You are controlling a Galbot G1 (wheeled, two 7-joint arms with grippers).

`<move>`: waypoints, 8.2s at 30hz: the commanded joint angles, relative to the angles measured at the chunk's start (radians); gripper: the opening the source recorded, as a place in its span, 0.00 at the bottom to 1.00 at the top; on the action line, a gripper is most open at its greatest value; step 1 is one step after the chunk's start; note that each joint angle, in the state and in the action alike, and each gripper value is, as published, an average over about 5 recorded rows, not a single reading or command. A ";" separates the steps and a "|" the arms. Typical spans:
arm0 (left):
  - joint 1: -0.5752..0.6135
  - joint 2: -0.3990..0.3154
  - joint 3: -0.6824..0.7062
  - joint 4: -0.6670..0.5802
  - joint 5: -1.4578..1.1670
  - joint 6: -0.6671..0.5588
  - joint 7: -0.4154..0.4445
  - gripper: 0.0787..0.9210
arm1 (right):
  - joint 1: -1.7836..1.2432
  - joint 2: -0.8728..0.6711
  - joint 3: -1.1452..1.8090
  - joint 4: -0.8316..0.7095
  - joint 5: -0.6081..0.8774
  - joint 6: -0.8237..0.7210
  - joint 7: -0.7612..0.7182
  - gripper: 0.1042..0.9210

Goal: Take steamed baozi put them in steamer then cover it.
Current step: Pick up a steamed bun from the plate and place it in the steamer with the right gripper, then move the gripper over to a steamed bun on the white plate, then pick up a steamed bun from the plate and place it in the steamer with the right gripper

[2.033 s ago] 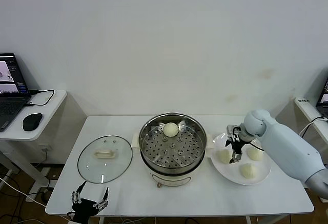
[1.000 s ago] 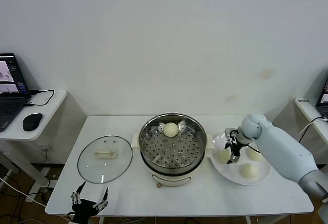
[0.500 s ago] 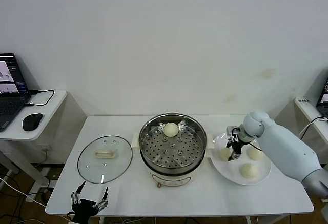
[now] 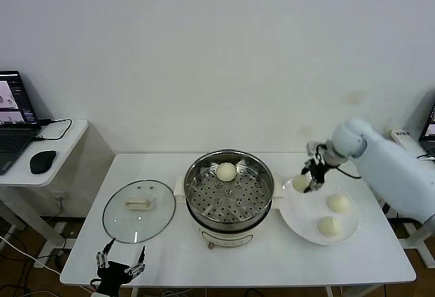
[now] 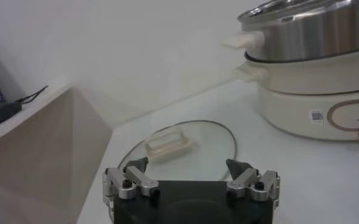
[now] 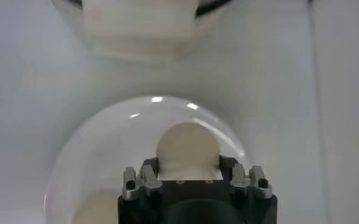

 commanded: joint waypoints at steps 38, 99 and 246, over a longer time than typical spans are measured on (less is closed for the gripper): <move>-0.017 -0.015 0.004 -0.042 -0.013 0.001 -0.001 0.88 | 0.192 0.532 -0.324 -0.131 0.165 -0.202 0.011 0.62; 0.015 -0.007 0.024 -0.062 -0.026 0.005 0.003 0.88 | -0.032 -0.320 0.066 0.379 0.088 -0.096 -0.033 0.88; -0.038 -0.055 -0.018 0.015 -0.052 -0.019 -0.056 0.88 | 0.207 0.369 -0.312 0.228 -0.152 0.854 -0.092 0.52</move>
